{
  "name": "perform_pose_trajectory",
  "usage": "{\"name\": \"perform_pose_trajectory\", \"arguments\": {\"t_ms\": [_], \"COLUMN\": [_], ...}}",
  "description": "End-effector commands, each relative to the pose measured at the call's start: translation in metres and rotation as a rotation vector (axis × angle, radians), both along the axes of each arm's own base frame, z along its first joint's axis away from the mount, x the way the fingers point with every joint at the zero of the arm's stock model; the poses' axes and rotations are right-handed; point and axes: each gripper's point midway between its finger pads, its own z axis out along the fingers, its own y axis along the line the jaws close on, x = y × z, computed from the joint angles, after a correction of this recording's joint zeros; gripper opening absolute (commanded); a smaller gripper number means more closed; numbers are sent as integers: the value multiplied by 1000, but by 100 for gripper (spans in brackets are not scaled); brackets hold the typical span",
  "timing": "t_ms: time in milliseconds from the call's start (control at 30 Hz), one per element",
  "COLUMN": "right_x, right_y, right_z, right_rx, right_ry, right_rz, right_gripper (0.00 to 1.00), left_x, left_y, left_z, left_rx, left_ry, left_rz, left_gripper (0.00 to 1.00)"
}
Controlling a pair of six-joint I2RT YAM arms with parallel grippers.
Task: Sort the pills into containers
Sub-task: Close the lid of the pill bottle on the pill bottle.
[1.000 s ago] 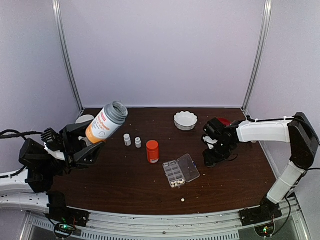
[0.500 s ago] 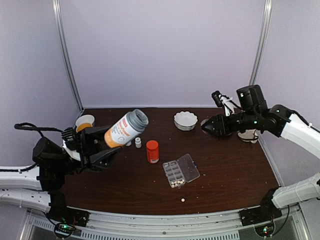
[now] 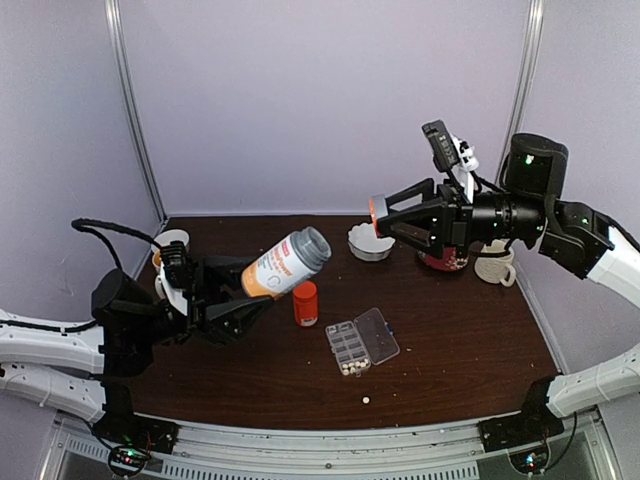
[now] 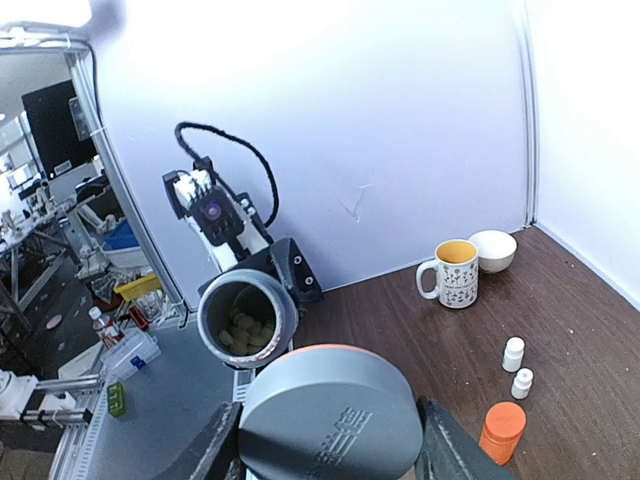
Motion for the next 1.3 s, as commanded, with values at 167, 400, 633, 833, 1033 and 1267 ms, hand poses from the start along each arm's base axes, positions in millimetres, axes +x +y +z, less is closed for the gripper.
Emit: {"name": "perform_pose_trajectory", "arguments": {"t_ms": [167,400,633,833,1033,1267], "right_x": [-34,-33,-32,-32,-33,-47], "right_y": [19,29,39,45,47,49], "right_z": [3,-1,-8,-12,-15,-26], "right_rx": [-46,-79,-135,-159,-177,-228], "right_ry": [-199,-205,-206,-203,-196,-199], "right_rz": [156,165,175,181,193,287], "right_gripper": [34,34,34,34,34,36], "left_x": [3,2,2,1,-3,-10], "left_y": [-4,-7,-8,-14,-16,-22], "left_z": [29,25,23,19,18,23], "left_rx": [-24,-4,5,21,27,54], "left_ry": [115,119,125,131,130,129], "left_rz": [-40,-54,-55,-78,-105,-160], "left_gripper": [0,0,0,0,0,0]}}
